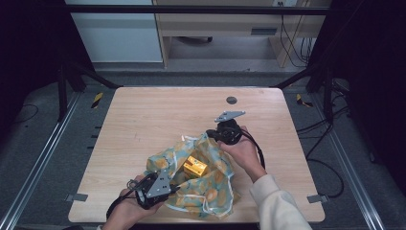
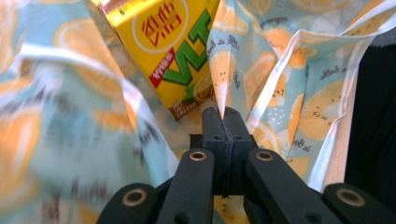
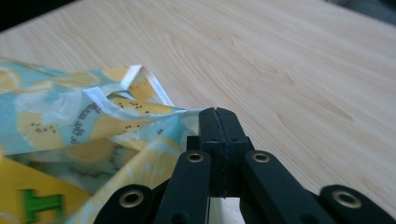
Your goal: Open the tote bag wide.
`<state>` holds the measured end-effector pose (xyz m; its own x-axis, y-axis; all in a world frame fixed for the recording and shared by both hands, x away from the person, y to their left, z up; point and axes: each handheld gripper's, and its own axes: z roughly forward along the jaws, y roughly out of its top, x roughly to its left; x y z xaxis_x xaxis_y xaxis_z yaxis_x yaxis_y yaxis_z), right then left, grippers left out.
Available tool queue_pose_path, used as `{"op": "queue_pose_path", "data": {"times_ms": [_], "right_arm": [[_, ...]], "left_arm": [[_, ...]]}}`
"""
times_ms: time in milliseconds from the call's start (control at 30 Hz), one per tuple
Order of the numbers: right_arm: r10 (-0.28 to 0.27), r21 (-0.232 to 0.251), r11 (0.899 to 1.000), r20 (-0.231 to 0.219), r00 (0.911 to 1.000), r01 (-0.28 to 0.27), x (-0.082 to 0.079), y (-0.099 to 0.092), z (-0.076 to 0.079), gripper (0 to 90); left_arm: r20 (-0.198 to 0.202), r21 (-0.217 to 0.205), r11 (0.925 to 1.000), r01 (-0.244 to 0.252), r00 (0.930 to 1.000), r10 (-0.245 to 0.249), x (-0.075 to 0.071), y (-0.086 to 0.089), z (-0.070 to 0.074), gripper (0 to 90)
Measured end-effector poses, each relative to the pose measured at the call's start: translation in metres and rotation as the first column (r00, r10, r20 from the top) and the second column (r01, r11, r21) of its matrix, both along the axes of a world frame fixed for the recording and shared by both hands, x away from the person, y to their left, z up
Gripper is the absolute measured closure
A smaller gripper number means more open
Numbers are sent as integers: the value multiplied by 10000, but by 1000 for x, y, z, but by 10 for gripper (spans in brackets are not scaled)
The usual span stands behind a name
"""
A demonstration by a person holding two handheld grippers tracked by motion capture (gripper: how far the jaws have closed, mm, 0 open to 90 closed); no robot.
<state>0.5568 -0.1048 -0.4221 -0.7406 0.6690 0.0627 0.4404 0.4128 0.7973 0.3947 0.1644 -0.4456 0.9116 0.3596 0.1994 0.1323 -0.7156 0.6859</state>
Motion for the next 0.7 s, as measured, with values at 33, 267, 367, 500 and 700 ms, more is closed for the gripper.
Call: {"op": "queue_pose_path", "data": {"times_ms": [33,267,367,500,700], "right_arm": [[-190,-107,9998,-108,9998,189,5,-3,-7,900],[-911,-305,9955,-354,9952,900,23,-15,-26,900],[-959,-241,9952,-438,9944,949,24,-16,-27,900],[-895,4,9960,-355,9954,895,15,-11,-15,702],[-832,-208,9962,353,9959,840,-5,-8,16,480]], "left_arm": [[-52,42,10000,67,10000,-66,0,0,-1,900],[-271,289,9995,119,9996,-111,0,3,-7,900],[-444,97,9997,245,9987,-241,1,0,-11,900],[-77,162,9998,-94,9999,95,1,-4,-12,900],[74,80,9998,-183,9998,182,-1,-9,-12,900]]}}
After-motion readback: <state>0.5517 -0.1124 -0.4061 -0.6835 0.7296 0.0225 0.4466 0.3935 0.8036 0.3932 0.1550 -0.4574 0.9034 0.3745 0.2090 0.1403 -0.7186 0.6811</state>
